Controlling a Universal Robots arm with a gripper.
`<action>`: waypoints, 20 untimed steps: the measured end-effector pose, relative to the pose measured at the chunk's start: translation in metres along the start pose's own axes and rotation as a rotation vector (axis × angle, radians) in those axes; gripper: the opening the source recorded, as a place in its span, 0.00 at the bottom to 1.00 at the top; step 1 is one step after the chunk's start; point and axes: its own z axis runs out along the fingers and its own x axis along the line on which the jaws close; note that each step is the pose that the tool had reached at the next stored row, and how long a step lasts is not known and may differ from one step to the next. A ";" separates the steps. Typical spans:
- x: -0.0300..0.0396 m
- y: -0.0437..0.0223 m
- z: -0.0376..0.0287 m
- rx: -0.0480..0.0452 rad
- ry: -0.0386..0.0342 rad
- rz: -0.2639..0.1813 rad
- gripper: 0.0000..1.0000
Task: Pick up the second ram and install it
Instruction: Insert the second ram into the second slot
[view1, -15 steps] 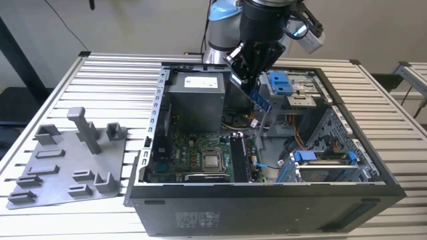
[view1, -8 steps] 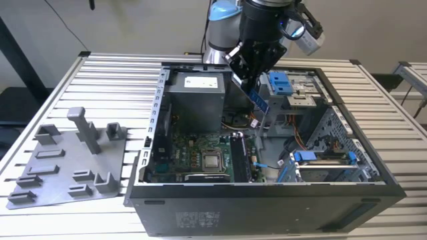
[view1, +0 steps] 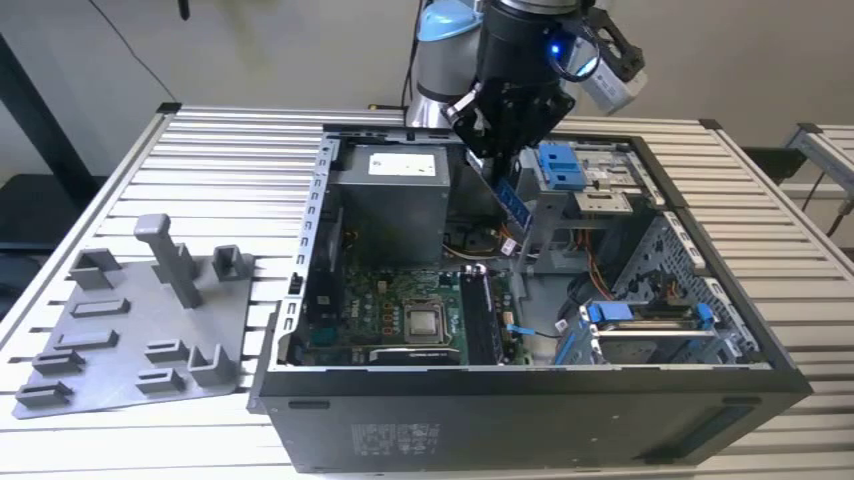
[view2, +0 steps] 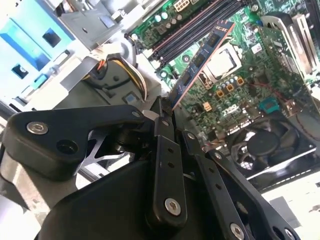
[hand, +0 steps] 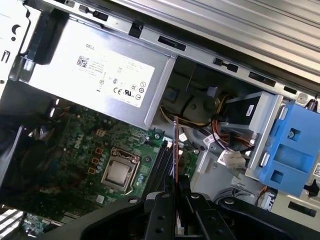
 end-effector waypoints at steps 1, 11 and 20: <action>0.0000 0.0000 0.0001 0.0001 -0.0007 0.014 0.15; 0.0001 0.0000 0.0009 0.0024 -0.0073 0.157 0.15; 0.0002 0.0000 0.0013 0.0042 -0.0129 0.276 0.15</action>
